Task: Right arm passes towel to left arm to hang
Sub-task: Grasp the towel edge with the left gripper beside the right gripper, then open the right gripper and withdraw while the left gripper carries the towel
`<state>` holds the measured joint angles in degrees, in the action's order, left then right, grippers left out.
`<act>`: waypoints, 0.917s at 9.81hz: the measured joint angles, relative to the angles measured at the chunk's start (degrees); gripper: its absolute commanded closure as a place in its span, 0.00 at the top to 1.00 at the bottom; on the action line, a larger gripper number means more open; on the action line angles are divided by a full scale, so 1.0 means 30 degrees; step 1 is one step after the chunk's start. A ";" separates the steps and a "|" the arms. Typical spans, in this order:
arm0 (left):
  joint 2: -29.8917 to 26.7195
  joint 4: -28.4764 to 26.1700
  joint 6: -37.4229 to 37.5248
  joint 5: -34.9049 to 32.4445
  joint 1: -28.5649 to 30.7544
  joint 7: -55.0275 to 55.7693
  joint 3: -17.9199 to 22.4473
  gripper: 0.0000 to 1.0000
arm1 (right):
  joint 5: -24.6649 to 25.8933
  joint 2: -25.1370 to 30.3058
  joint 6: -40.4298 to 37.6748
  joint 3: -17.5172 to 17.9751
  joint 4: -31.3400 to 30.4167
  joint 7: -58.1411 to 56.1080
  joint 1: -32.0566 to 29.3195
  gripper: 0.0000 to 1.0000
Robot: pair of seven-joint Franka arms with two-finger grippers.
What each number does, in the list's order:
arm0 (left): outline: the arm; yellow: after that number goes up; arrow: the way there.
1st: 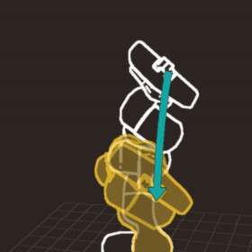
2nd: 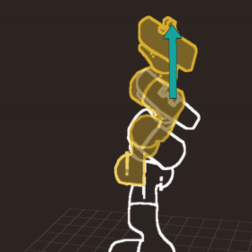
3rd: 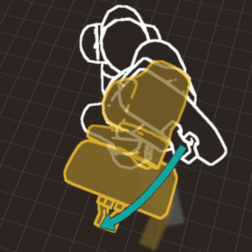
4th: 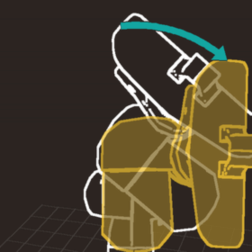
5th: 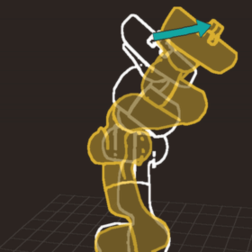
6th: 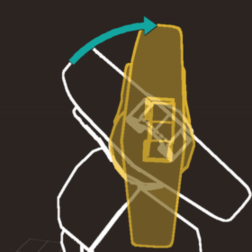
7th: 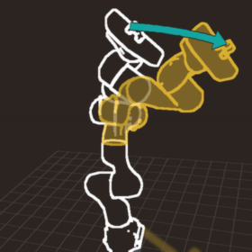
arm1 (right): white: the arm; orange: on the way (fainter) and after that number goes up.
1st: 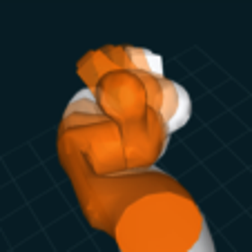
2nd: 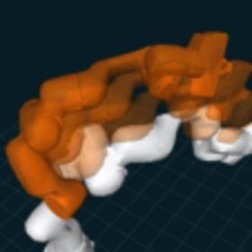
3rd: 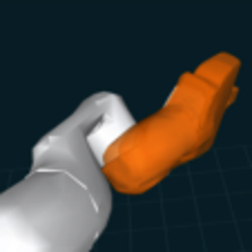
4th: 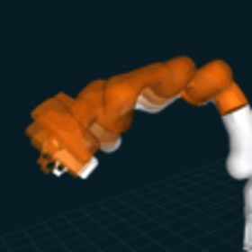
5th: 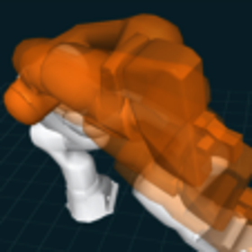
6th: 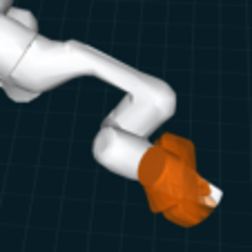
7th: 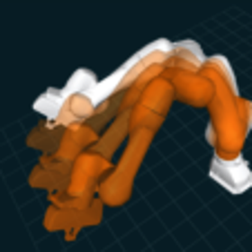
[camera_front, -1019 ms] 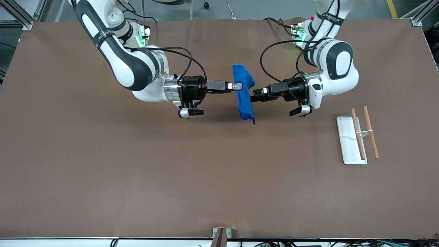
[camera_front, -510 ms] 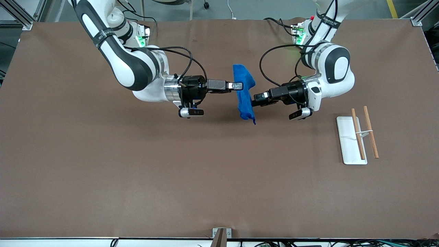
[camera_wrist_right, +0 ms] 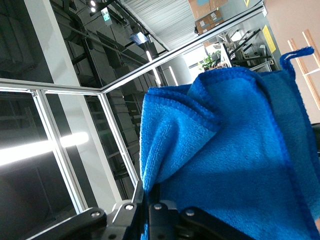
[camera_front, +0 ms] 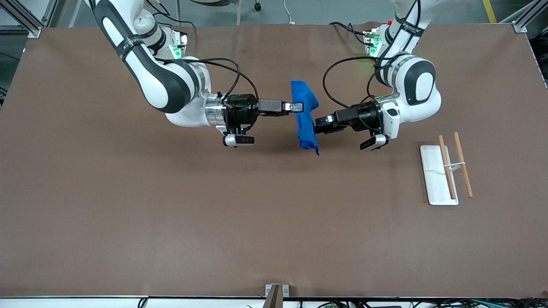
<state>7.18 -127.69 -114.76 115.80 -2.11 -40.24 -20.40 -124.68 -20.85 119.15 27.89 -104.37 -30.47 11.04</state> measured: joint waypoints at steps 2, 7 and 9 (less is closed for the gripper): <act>0.0006 0.0102 -0.0001 0.0000 0.0001 -0.0026 0.0005 0.00 | 0.0000 0.0000 0.0000 0.0000 0.0000 -0.0027 0.0000 0.00; 0.0001 0.0281 -0.0516 0.0000 0.0099 -0.0074 0.0036 0.00 | -0.0001 0.0000 0.0000 0.0000 0.0000 -0.0060 0.0000 0.00; -0.0001 0.0423 -0.0835 -0.0537 0.0127 -0.0074 0.0040 0.00 | -0.0001 0.0000 0.0066 -0.0023 0.0000 -0.0060 -0.0002 0.99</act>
<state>7.18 -126.42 -117.26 114.19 -1.73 -40.47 -20.28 -124.68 -20.85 119.35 27.82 -104.37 -30.65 11.03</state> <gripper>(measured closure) 0.978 0.943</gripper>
